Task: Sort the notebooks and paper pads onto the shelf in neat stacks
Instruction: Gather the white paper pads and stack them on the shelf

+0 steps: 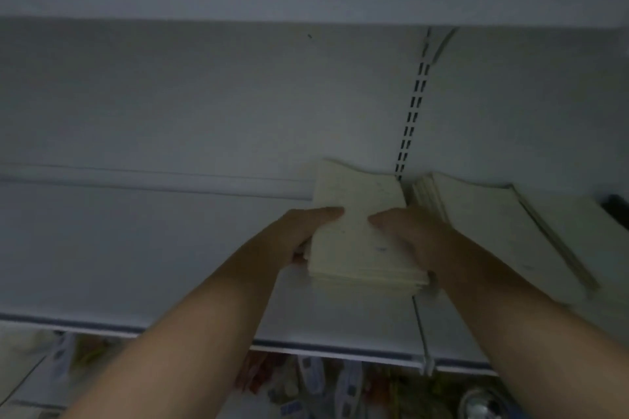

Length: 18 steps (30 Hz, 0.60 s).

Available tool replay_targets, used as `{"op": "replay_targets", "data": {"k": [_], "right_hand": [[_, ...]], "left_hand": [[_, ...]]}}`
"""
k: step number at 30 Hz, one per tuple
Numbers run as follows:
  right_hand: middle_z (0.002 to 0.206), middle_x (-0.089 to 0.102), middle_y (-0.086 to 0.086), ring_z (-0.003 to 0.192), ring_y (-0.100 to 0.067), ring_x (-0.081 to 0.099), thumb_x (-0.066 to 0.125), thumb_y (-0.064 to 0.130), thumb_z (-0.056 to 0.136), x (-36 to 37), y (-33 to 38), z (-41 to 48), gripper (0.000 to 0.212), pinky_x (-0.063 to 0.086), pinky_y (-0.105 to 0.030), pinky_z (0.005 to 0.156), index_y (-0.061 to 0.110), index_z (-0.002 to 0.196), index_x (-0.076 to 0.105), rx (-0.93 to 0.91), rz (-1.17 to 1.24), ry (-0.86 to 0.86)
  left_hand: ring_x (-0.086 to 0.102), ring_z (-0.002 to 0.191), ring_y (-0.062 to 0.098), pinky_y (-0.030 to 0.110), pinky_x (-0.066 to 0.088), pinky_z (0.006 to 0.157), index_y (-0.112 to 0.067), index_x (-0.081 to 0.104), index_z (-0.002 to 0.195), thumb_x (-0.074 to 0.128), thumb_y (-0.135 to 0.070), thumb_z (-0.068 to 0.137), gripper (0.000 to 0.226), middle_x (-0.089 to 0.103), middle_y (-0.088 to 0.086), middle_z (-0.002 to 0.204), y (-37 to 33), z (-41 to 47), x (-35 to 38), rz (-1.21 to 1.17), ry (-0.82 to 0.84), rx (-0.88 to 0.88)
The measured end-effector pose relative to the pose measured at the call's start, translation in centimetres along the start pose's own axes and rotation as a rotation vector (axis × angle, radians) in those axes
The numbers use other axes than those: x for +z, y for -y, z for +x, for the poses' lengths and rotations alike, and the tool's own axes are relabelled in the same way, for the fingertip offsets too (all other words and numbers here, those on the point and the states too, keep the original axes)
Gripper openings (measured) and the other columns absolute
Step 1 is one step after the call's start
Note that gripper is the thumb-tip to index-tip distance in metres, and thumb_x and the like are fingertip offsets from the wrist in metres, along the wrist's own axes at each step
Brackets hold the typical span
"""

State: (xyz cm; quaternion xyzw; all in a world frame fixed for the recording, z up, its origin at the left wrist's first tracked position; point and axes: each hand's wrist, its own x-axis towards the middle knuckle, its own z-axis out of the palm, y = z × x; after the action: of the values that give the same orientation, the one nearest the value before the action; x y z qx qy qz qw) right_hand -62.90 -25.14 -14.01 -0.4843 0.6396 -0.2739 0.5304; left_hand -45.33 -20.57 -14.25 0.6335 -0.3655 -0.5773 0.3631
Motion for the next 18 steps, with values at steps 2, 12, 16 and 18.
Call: {"op": "replay_targets", "data": {"k": [2, 12, 16, 18], "right_hand": [[0.115, 0.063, -0.012, 0.097, -0.028, 0.062, 0.074, 0.03, 0.079, 0.1, 0.0, -0.4, 0.048, 0.051, -0.034, 0.083, 0.006, 0.118, 0.061, -0.015, -0.023, -0.044], [0.113, 0.052, 0.009, 0.103, -0.015, 0.053, 0.075, 0.028, 0.079, 4.0, -2.5, -5.3, 0.057, 0.042, -0.029, 0.096, 0.028, 0.127, 0.045, -0.208, 0.139, -0.249], [0.127, 0.058, 0.001, 0.11, -0.022, 0.059, 0.077, 0.033, 0.075, 3.8, -3.4, -6.0, 0.067, 0.047, -0.042, 0.1, 0.023, 0.134, 0.046, -0.149, 0.203, -0.239], [0.123, 0.061, -0.001, 0.106, -0.023, 0.061, 0.076, 0.029, 0.077, 3.4, -3.3, -6.0, 0.062, 0.05, -0.042, 0.096, 0.023, 0.132, 0.049, -0.136, 0.202, -0.214]], "left_hand": [[0.059, 0.043, 0.011, 0.018, 0.045, 0.048, -0.012, 0.067, 0.098, 0.068, -0.055, 0.077, 0.047, 0.067, 0.001, 0.063, -0.4, 0.4, -0.5, -0.019, 0.042, -0.004], [0.066, 0.105, 0.028, 0.045, 0.046, 0.101, -0.014, 0.064, 0.119, 0.084, -0.044, 0.054, 0.075, 0.07, 0.009, 0.113, 0.0, 1.1, -3.5, -0.154, 0.326, -0.026], [0.066, 0.102, 0.029, 0.042, 0.049, 0.096, -0.01, 0.063, 0.119, 0.08, -0.037, 0.067, 0.061, 0.07, 0.012, 0.112, 0.4, 1.0, -3.4, -0.122, 0.358, -0.01], [0.066, 0.101, 0.03, 0.045, 0.049, 0.096, -0.01, 0.063, 0.12, 0.081, -0.039, 0.059, 0.07, 0.07, 0.012, 0.111, 0.7, 0.9, -3.4, -0.113, 0.348, -0.015]]}}
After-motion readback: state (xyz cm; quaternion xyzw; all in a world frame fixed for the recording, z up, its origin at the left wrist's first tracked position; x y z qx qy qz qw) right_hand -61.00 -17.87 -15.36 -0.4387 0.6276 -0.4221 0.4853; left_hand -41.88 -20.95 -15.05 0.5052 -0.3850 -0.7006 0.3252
